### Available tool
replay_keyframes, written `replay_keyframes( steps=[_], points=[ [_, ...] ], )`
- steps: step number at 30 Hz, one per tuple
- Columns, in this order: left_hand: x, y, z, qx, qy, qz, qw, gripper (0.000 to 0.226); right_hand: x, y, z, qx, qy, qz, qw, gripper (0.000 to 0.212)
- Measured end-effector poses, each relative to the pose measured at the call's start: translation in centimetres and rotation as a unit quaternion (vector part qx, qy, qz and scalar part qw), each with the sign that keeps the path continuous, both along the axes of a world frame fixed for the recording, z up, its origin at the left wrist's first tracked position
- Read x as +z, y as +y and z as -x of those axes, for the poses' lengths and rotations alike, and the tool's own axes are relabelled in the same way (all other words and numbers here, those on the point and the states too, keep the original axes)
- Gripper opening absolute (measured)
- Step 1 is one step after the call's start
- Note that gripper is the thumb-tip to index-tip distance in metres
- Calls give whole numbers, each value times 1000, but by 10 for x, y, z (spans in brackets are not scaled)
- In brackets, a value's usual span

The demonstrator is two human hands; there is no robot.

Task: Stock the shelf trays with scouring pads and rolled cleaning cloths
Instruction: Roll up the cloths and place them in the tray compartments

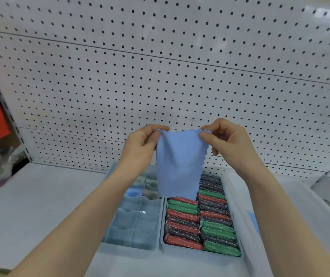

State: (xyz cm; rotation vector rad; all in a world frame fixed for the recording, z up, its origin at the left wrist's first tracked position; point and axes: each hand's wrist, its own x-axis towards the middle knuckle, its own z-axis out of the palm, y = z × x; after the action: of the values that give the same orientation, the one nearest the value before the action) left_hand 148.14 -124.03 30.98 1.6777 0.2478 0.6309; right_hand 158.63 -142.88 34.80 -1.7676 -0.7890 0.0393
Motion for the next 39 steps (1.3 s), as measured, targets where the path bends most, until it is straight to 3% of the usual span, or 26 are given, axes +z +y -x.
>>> replay_keyframes(
  steps=[4, 7, 11, 14, 19, 24, 27, 32, 36, 39],
  points=[
    [2, -4, 2, -19, 21, -33, 999, 30, 2, -2, 0, -17, -1, -10, 1000, 20],
    [2, -5, 4, 11, -2, -24, 1000, 22, 2, -4, 1, -11, -2, -16, 1000, 18],
    [5, -4, 4, 10, -29, 14, 999, 13, 1, -7, 4, 8, 29, -46, 998, 5],
    [7, -2, 6, 0, -44, 11, 999, 17, 1, -13, 5, 63, 62, -53, 995, 20],
    [5, 6, 8, 9, -36, -8, 999, 25, 2, -13, 8, 55, 26, -51, 997, 15],
    [8, 2, 10, 7, -33, -40, 999, 24, 13, -20, 22, 212, 38, 29, 976, 13],
    [13, -4, 13, -55, -37, -31, 997, 27, 14, -11, 32, 270, 35, 67, 960, 9],
    [16, -12, 16, -141, -52, -2, 989, 27, 5, 9, 39, 159, -56, 11, 986, 11],
    [15, -11, 16, -154, -45, 37, 986, 29, 3, 12, 39, 112, -67, -2, 991, 34],
    [12, -8, 14, -152, -31, 39, 987, 44, 4, 12, 40, 108, -75, 16, 991, 44]
  ],
)
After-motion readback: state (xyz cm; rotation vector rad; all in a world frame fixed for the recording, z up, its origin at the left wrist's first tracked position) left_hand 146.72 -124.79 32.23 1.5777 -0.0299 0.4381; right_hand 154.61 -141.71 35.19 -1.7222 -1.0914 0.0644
